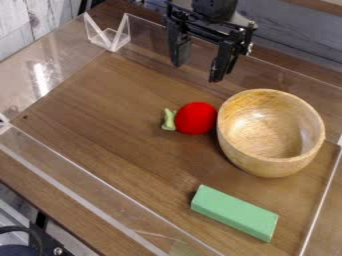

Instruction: Move the red object to the right side of the table

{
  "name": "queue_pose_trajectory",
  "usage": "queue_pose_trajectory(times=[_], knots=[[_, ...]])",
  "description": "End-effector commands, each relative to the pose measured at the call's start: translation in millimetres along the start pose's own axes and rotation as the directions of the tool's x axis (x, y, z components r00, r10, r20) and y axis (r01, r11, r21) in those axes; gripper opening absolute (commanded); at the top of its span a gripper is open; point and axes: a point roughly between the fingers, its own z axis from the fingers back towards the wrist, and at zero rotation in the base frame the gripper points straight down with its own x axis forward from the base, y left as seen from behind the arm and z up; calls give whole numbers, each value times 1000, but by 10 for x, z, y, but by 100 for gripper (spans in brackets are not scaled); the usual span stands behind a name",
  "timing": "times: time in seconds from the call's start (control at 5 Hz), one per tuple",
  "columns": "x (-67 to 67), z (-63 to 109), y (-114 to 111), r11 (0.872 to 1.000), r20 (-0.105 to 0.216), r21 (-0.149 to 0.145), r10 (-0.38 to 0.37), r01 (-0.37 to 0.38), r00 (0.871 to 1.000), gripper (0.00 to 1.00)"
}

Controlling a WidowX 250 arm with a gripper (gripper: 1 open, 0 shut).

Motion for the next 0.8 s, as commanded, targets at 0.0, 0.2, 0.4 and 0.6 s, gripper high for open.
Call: queue_pose_trajectory(times=[0.0,0.2,0.4,0.6], knots=[[-59,56,140,1000,5,6,25,-25,1000,100],[-116,107,273,999,10,11,49,-49,999,100],[-156,194,364,996,16,3,85,-85,996,100],[-177,246,422,992,18,-16,122,-122,992,100]])
